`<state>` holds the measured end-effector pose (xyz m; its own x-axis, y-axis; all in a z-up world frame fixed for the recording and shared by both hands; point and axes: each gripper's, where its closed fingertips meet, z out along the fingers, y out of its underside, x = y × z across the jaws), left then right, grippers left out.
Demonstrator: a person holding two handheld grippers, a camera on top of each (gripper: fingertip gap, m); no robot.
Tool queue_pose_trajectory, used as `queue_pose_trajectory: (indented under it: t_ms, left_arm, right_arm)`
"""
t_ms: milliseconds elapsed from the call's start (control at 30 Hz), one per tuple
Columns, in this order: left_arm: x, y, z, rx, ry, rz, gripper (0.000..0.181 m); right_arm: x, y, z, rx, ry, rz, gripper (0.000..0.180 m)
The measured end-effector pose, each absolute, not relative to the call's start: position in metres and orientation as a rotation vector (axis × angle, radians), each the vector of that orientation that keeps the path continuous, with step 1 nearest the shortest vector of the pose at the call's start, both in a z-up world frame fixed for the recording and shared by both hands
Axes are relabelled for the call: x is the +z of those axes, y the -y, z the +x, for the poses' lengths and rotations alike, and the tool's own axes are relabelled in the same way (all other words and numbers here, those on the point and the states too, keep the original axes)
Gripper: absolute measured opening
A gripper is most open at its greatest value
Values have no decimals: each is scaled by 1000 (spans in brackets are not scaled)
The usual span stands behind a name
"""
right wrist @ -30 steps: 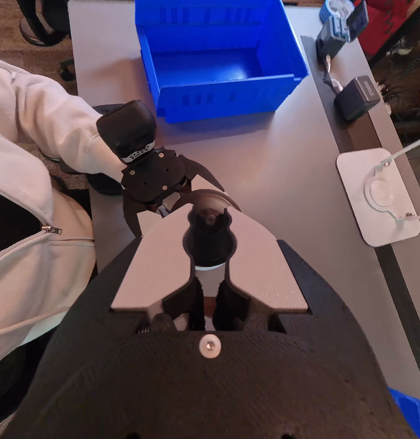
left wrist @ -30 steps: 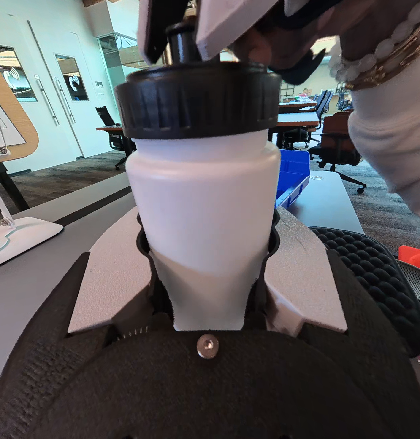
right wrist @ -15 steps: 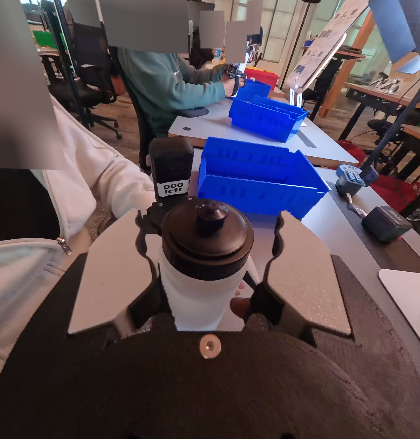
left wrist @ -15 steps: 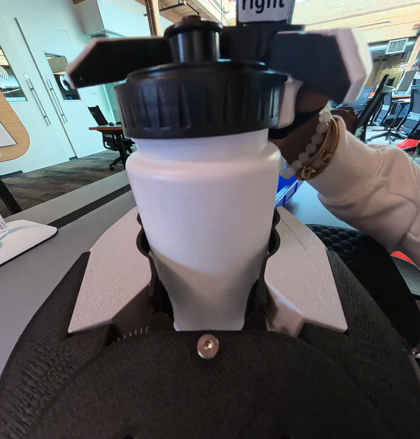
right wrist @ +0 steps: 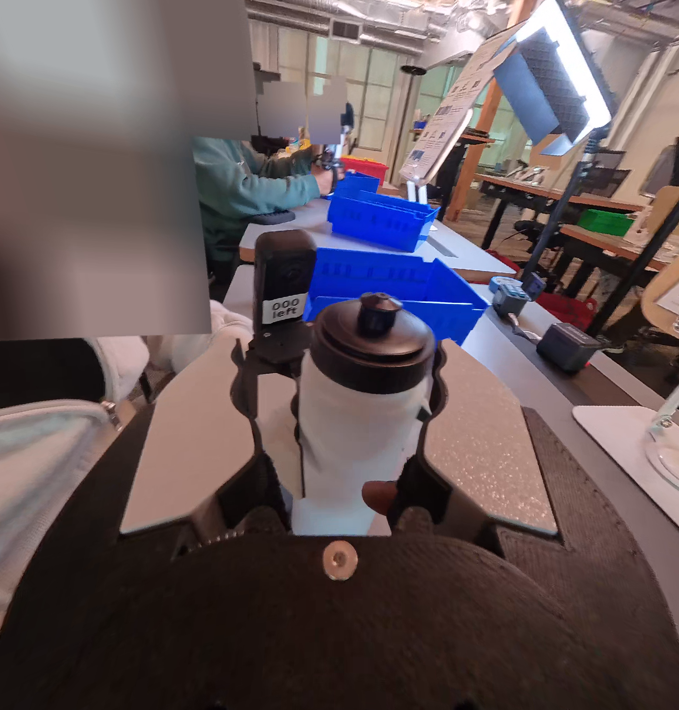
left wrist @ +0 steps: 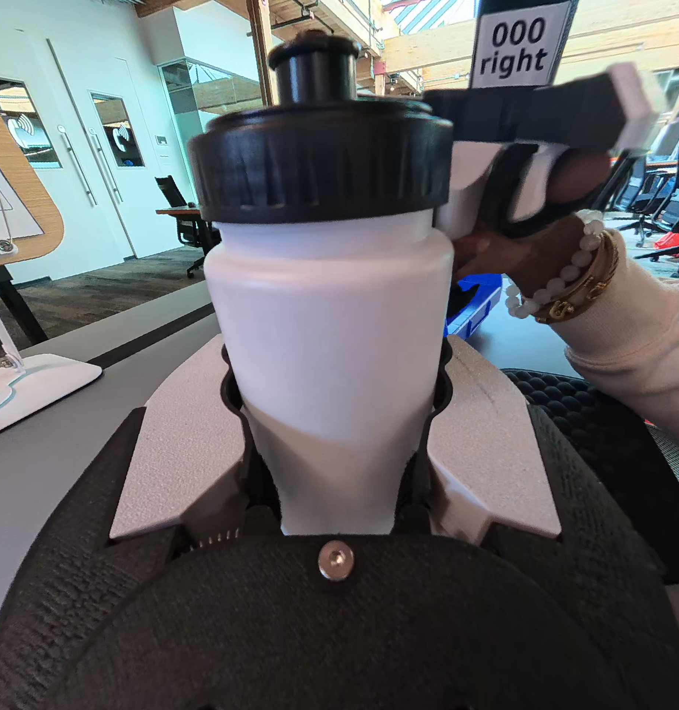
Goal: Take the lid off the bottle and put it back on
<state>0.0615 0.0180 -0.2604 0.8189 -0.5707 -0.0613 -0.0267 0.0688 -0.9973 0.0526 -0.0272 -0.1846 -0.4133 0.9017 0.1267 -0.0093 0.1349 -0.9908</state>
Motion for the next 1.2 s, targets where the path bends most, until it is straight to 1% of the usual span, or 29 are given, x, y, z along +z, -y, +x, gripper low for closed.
queue_pose_trajectory:
  t_ms: [167, 300, 367, 433, 500, 567, 600, 633, 667, 700, 767, 833, 867, 1033, 1200]
  left_arm:
    - [-260, -18, 61, -441, -512, -1462, 99]
    - [-260, -18, 61, -436, -508, -1463, 99]
    - [-260, -18, 61, -441, -512, -1463, 99]
    - [-260, -18, 60, -444, -506, -1458, 99]
    - [-260, -17, 58, -446, -495, -1457, 99]
    - [-260, -17, 58, -448, -498, -1456, 99]
    - [-260, -18, 59, -446, -503, -1457, 99]
    - [-260, -18, 60, -442, -507, -1459, 99]
    - [-260, -18, 61, -441, -510, -1460, 99]
    - [-260, -19, 61, -441, -510, -1460, 99]
    - [-260, -18, 61, -444, -510, -1459, 99]
    - [-260, -18, 61, -447, -512, -1460, 99]
    - [-260, -18, 61, -446, -512, -1460, 99]
    - [-260, -18, 61, -444, -515, -1460, 99]
    - [-260, -17, 61, -451, -511, -1453, 99]
  right_arm:
    - [-188, 22, 34, 1448, 1578, -947, 106]
    - [-195, 34, 36, 1405, 1638, -905, 106]
    - [-196, 31, 43, 1406, 1620, -881, 102]
    - [-193, 27, 51, 1464, 1583, -872, 91]
    - [-190, 23, 62, 1552, 1565, -860, 71]
    - [-187, 29, 79, 1670, 1613, -759, 27]
    - [-182, 26, 80, 1690, 1575, -748, 31]
    - [-178, 16, 74, 1660, 1502, -784, 42]
    - [-176, 7, 68, 1627, 1443, -817, 61]
    - [-174, 3, 63, 1608, 1415, -832, 75]
    - [-174, 8, 54, 1603, 1413, -820, 86]
    - [-180, 14, 42, 1560, 1454, -835, 92]
    - [-184, 17, 38, 1535, 1483, -843, 93]
    - [-190, 26, 40, 1546, 1531, -820, 88]
    - [-189, 18, 60, 1647, 1518, -855, 71]
